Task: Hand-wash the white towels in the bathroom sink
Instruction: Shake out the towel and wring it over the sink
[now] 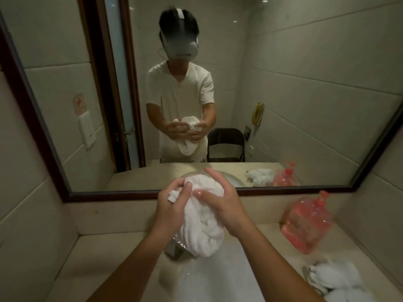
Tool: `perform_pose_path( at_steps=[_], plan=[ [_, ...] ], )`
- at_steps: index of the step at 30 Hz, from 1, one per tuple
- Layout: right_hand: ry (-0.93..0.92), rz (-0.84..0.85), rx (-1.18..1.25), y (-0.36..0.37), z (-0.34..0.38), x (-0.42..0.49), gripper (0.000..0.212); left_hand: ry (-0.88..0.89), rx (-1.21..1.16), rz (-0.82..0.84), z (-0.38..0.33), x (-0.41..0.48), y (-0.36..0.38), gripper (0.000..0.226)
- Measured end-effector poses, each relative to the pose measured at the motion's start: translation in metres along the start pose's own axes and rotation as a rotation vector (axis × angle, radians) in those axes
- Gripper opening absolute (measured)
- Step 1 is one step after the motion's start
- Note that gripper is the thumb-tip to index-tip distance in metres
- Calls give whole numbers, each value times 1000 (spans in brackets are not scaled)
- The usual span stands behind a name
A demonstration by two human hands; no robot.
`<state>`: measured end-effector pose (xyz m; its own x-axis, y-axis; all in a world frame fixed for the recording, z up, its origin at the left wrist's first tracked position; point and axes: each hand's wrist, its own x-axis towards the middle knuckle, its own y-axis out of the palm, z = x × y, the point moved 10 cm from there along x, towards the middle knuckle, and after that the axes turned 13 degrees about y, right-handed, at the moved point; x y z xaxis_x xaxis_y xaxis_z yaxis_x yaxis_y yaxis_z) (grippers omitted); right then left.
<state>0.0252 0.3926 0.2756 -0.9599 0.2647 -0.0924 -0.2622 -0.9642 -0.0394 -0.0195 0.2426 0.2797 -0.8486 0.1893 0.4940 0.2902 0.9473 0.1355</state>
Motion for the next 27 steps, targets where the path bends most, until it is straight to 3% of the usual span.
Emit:
perform_pose_path(
  at_steps=[2, 4, 6, 8, 9, 11, 14, 15, 17, 20, 24, 27],
  plan=[
    [-45, -41, 19, -26, 2, 0, 44, 49, 31, 17, 0, 2, 22, 12],
    [-41, -19, 66, -48, -6, 3, 47, 74, 40, 100, 5, 5, 51, 36],
    [4, 91, 46, -60, -13, 6, 69, -1, -43, 228, 20, 1, 89, 69],
    [100, 192, 21, -77, -21, 11, 98, -72, -79, 322, 34, -4, 129, 82],
    [135, 200, 11, -91, -24, 15, 102, -93, -77, 324, 41, -7, 145, 80],
    [182, 217, 19, -118, -32, 20, 90, -121, -13, 246, 52, -8, 169, 56],
    [283, 181, 110, -154, -62, 23, 121, -145, 86, 98, 63, -9, 183, 38],
    [293, 180, 125, -167, -78, 23, 121, -180, 64, 20, 70, -14, 186, 34],
    [279, 249, 133, -183, -104, 9, 97, -269, -49, -155, 86, -27, 185, 29],
    [289, 358, 74, -188, -133, -11, 69, -405, -158, -332, 115, -46, 181, 40],
    [182, 366, -124, -185, -137, -15, 106, -468, -118, -393, 137, -67, 185, 39],
    [164, 342, -326, -179, -144, -21, 107, -471, -108, -413, 149, -81, 182, 30]
  ],
)
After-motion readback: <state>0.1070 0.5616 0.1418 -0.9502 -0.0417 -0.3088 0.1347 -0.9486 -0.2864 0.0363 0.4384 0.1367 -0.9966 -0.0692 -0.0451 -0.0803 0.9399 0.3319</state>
